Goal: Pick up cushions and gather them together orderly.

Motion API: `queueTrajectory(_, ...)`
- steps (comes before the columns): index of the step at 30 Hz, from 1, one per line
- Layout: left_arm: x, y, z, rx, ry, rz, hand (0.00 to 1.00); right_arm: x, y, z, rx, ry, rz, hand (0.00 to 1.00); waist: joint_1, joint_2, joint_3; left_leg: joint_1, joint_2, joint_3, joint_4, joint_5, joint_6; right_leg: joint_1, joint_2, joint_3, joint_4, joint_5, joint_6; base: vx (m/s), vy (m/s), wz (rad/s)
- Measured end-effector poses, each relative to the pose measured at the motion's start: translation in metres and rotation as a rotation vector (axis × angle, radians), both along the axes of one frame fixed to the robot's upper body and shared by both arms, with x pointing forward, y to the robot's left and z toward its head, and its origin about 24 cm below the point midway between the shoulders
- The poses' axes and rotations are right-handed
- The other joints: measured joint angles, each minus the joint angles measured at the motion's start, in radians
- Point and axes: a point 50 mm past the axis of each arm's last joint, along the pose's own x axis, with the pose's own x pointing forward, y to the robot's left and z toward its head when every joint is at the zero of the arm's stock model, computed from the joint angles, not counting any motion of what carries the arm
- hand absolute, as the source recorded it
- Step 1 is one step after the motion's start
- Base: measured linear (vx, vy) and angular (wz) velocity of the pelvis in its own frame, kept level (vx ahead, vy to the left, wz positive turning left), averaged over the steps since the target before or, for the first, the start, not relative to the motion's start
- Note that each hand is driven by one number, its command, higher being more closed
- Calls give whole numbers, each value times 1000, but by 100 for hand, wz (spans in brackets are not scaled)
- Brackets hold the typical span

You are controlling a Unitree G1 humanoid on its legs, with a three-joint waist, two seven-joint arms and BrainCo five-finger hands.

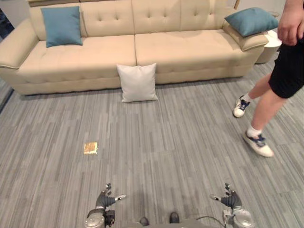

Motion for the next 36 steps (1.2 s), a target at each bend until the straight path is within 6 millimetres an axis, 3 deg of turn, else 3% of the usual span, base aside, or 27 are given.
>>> queueTrajectory(6, 4, 2, 4, 2, -24, -23, 0, 5, -1, 6, -30, -16, 68, 0, -7, 4, 5, -7, -4, 0, 38, -19, -21, 6, -14, -20, 24, -25, 29, 74, 0, 7)
queueTrajectory(13, 4, 3, 4, 2, -24, -17, 0, 12, -6, 9, -48, -25, 72, 0, -7, 11, 13, -34, 1, 5, 82, -65, -10, -26, -17, -20, 73, -59, 28, 56, -7, 0)
queueTrajectory(18, 4, 5, 5, 0, -28, 2, 0, 26, -5, 12, -46, -41, 72, 0, -3, 16, 35, -116, 14, 34, 215, -158, 11, -95, -20, 5, 151, -108, 42, 52, 25, -18)
queueTrajectory(21, 5, 9, 7, 4, -43, 29, 0, 29, -4, 11, -42, -36, 67, 0, 6, 17, 38, -127, 7, 58, 247, -209, 34, -198, -40, 19, 355, -189, 83, 68, 70, -18)
queueTrajectory(22, 7, 10, 9, 9, -52, 33, 0, 30, -2, 11, -43, -39, 67, 0, 7, 19, 49, -109, 1, 58, 244, -227, 48, -270, -54, 14, 525, -199, 99, 73, 80, -9)
queueTrajectory(24, 11, 15, 12, 27, -61, 40, 0, 33, 4, 10, -34, -47, 76, 0, -3, 15, 78, -51, -11, 33, 219, -281, 92, -393, -87, -24, 797, -214, 94, 181, 65, 4)
queueTrajectory(25, 11, 19, 12, 41, -55, 41, 0, 32, 9, 8, -19, -42, 84, 0, -5, 5, 107, -7, -22, 33, 209, -284, 88, -432, -106, -32, 826, -251, 88, 232, 30, 12)
queueTrajectory(26, 12, 19, 13, 41, -55, 41, 0, 33, 10, 8, -17, -41, 88, 0, -9, 2, 113, 11, -19, 27, 200, -285, 86, -452, -109, -50, 815, -258, 80, 194, 5, 19)
queueTrajectory(27, 18, 18, 14, 39, -65, 35, 0, 33, 10, 8, -18, -43, 88, 0, -13, 15, 127, 39, 1, 16, 175, -286, 84, -496, -104, -91, 751, -257, 70, 283, -48, 41)
queueTrajectory(29, 33, 14, 20, 36, -104, 18, 0, 36, 10, 10, -18, -55, 84, 0, -34, 26, 152, 74, 41, -18, 142, -283, 80, -541, -85, -139, 558, -203, 62, 357, -91, 60)
queueTrajectory(30, 39, 13, 22, 36, -117, 14, 0, 37, 11, 10, -11, -60, 78, 0, -47, 33, 160, 92, 54, -44, 125, -281, 48, -566, -74, -139, 403, -114, 57, 439, -151, 73)
queueTrajectory(31, 43, 12, 24, 39, -129, 15, 0, 35, 11, 10, -12, -57, 76, 0, -58, 13, 159, 115, 60, -65, 124, -290, 6, -566, -73, -113, 284, 10, 50, 472, -175, 73)
queueTrajectory(32, 44, 12, 24, 39, -131, 17, 0, 34, 10, 9, -14, -55, 73, 0, -64, 12, 159, 124, 67, -77, 128, -296, -9, -561, -69, -99, 288, 89, 33, 514, -217, 57)
queueTrajectory(33, 46, 8, 23, 29, -130, 21, 0, 36, 8, 11, -21, -60, 64, 0, -64, 30, 163, 131, 99, -94, 151, -288, -39, -572, -67, -114, 359, 105, -26, 527, -235, 43)
queueTrajectory(34, 50, 6, 23, 24, -137, 18, 0, 43, 10, 15, -19, -89, 67, 0, -64, 27, 161, 119, 106, -109, 197, -240, -117, -582, -78, -122, 427, 48, -42, 534, -245, 33)
queueTrajectory(35, 50, 5, 24, 21, -140, 15, 0, 45, 10, 18, -21, -104, 70, 0, -65, 28, 161, 100, 109, -107, 238, -208, -133, -575, -78, -127, 446, 21, -47, 556, -269, 27)
queueTrajectory(36, 49, 3, 22, 18, -135, 14, 0, 49, 11, 22, -24, -131, 77, 0, -64, 27, 161, 54, 116, -106, 384, -130, -133, -528, -78, -137, 455, -29, -49, 453, -228, 19)
